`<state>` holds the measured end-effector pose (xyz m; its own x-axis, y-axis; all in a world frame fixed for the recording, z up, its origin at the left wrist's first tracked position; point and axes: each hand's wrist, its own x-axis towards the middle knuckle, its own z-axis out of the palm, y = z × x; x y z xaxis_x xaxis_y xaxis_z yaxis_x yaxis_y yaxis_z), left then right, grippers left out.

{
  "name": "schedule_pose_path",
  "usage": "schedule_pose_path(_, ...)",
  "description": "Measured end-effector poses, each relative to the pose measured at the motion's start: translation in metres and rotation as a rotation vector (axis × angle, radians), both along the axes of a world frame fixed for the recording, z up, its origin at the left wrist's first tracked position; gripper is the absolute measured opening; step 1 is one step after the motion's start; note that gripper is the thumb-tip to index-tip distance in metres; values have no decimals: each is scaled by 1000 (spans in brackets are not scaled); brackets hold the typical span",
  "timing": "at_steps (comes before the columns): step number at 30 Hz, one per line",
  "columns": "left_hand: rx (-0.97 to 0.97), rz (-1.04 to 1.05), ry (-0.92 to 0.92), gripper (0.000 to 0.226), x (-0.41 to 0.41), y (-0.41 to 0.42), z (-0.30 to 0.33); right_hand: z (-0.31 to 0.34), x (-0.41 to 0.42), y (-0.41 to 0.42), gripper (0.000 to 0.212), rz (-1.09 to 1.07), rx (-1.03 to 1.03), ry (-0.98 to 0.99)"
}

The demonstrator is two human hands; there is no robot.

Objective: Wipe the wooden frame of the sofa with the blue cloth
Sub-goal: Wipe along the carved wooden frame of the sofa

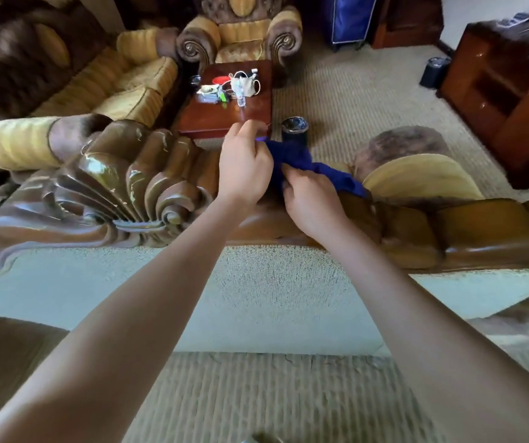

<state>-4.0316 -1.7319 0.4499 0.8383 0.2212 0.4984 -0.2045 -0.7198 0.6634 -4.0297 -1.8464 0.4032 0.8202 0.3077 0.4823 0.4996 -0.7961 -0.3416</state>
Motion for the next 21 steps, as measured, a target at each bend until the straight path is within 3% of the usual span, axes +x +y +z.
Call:
schedule_pose_path(5,139,-150,73,39,4,21,22,-18,-35,8,8,-94,92,-207)
schedule_pose_path(10,725,-151,129,31,-2,49,22,-19,-22,23,26,-227,83,-184)
schedule_pose_path(13,885,-153,10,29,-8,65,17,-12,-1,26,24,-276,46,-98)
schedule_pose_path(16,958,-180,-138,37,-9,68,8,-17,-12,27,20,-297,115,-230)
schedule_pose_path(21,1127,-151,-229,20,-11,65,-1,-51,-64,35,30,-415,343,-344)
